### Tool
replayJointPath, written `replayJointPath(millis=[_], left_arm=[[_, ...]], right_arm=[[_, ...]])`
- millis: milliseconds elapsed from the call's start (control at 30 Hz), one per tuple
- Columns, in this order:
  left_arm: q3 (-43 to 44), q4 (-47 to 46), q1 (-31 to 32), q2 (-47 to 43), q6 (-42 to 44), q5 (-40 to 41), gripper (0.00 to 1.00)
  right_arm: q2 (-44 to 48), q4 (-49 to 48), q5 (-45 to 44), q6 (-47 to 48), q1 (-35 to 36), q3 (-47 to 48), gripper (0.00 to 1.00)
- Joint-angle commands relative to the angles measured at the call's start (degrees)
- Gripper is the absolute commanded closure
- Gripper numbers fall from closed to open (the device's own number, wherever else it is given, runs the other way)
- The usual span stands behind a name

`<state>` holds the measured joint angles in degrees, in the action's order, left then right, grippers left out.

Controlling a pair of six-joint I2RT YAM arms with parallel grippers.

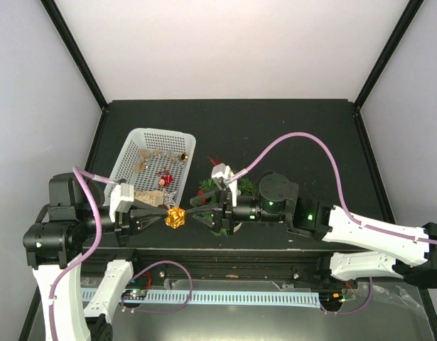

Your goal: Decorate the small christmas tree

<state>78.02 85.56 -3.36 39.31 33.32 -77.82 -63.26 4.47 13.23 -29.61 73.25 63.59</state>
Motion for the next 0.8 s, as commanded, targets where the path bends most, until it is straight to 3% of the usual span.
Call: replayJointPath(millis=[0, 767], left_arm=[[-0.31, -2.05, -0.55, -0.15, -1.19, -3.2, 0.98], [-2.27, -4.79, -1.94, -0.55, -3.53, -4.08, 0.99]], right_arm=[[2.11, -6.79, 3.46, -2.7, 0.18, -3.31, 0.54], [-0.98, -11.88, 8.65, -4.38, 0.26, -3.47, 0.56]])
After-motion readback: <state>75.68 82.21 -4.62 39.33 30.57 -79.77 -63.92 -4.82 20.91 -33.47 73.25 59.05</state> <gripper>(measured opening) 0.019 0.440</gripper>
